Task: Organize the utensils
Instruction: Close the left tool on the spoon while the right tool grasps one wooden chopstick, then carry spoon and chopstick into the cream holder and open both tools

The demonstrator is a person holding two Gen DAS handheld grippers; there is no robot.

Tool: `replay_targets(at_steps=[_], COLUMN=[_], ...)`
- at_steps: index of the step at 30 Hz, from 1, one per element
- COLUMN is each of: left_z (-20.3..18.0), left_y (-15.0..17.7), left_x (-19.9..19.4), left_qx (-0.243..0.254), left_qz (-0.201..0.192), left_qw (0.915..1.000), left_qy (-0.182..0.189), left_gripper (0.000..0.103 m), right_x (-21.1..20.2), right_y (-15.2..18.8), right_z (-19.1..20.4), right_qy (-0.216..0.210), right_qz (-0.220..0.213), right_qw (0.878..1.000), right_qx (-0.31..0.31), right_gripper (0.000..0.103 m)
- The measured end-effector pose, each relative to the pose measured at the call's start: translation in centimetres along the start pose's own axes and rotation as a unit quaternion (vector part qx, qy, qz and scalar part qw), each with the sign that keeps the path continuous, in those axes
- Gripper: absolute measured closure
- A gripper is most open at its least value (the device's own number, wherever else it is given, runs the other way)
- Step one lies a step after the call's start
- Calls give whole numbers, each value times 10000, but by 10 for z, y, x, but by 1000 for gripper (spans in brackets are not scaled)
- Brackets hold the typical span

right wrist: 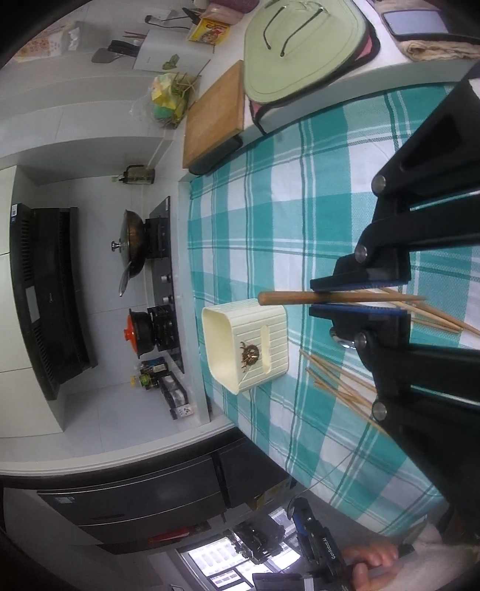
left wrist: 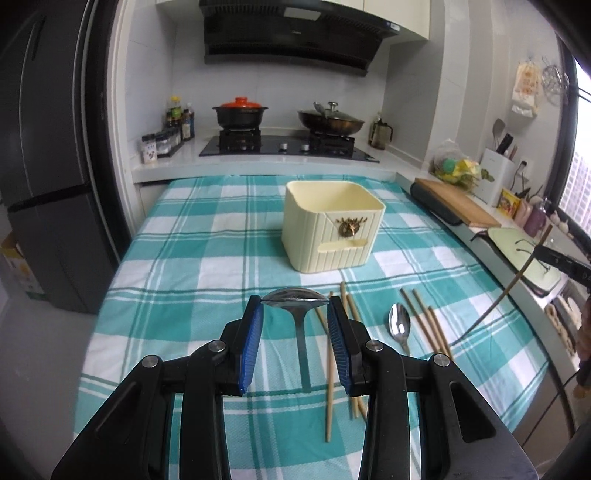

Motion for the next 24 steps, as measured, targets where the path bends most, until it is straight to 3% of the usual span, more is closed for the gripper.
replay_targets(at_steps=[10,16,24], left_z=[-1,-1,-10], left_y=[-43,-101,-185], left_x=[2,19,76], left_qx=[-43,-88,-101], left_qz=[-136,-326,-623], left_qw=[9998,9991,9976], left_qy=[133,256,271], left_gripper=[67,67,67], right_x=[10,28,79], right_y=[-40,-83,-168], right_z=[15,28,56], right_qy=[-44,-173,-395], right_qz=[-376,-598,-1130], right_qw=[9991,9976,9922], right_qx=[-165,-319,-359], right_gripper=[96,96,96])
Point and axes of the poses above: each gripper's, at about its wrist camera, not at the fingertips, and x roughly the way its jaws point, z to its left, y to its underside, the point moved 10 cm from there along x, roughly the way its jaws point, and after that the axes turned 15 degrees about -z, right-handed, at the moved point
